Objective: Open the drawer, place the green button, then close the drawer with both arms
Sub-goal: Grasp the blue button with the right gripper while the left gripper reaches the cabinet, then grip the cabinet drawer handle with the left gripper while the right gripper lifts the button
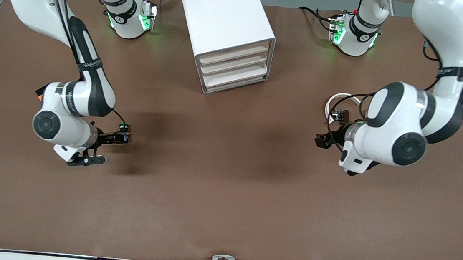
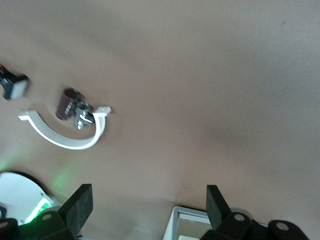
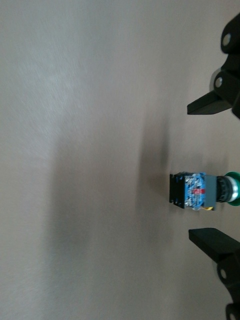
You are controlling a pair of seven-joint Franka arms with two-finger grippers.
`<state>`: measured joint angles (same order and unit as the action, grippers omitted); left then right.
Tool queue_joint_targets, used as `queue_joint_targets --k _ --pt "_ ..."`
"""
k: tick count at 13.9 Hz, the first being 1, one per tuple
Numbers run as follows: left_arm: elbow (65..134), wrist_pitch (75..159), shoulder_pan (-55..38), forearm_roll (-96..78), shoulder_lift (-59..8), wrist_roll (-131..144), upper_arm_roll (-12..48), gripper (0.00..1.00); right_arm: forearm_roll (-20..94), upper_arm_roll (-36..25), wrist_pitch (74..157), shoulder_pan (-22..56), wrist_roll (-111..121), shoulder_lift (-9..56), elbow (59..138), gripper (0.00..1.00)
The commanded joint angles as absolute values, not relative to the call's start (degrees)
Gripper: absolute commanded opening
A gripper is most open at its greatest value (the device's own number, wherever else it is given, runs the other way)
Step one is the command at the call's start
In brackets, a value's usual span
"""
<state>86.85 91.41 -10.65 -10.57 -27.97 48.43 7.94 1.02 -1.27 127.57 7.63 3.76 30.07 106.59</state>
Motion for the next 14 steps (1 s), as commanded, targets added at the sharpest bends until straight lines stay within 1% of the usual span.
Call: queue_joint_targets --k 1,2,4,6,8,9,10,11,12,14 --pt "84.99 92.81 -14.23 -11.69 -31.54 56.22 7.73 1.00 1.67 -1.32 132.26 8.17 3.16 28.74 110.90 1.00" --pt "84.99 92.99 -15.80 -11.86 -32.94 58.69 7.73 1.00 1.67 -1.32 133.67 8.70 3.08 28.74 111.96 1.00" --pt "84.03 94.12 -18.01 -13.96 -35.67 67.36 7.73 1.00 1.76 -1.32 133.95 8.88 2.99 28.74 112.85 1.00" --pt "80.61 94.39 -20.20 -15.46 -39.45 78.96 7.73 1.00 2.02 -1.32 134.64 9.23 2.90 29.26 113.29 1.00" --pt "78.41 94.74 -21.88 -17.65 -42.09 93.52 7.65 1.00 2.37 -1.32 136.75 9.23 2.64 29.53 114.60 1.00" --pt "78.40 95.01 -21.71 -20.97 -43.32 102.74 7.56 1.00 2.37 -1.32 136.84 9.23 2.55 29.53 114.87 1.00" --pt "78.49 95.01 -21.53 -22.92 -44.11 107.70 7.56 1.00 2.37 -1.32 136.85 9.23 2.55 29.53 114.87 0.94" --pt "78.66 95.01 -21.88 -23.64 -44.21 108.88 7.56 1.00 2.37 -1.32 136.85 9.23 2.46 29.62 114.87 0.83" --pt "78.84 95.01 -21.88 -24.25 -44.30 108.98 7.65 1.00 2.37 -1.32 136.85 9.32 2.37 29.97 114.79 0.68" --pt "79.97 93.61 -21.88 -30.55 -44.82 109.07 7.65 1.00 2.46 -1.32 136.93 9.58 2.37 30.41 114.79 0.45"
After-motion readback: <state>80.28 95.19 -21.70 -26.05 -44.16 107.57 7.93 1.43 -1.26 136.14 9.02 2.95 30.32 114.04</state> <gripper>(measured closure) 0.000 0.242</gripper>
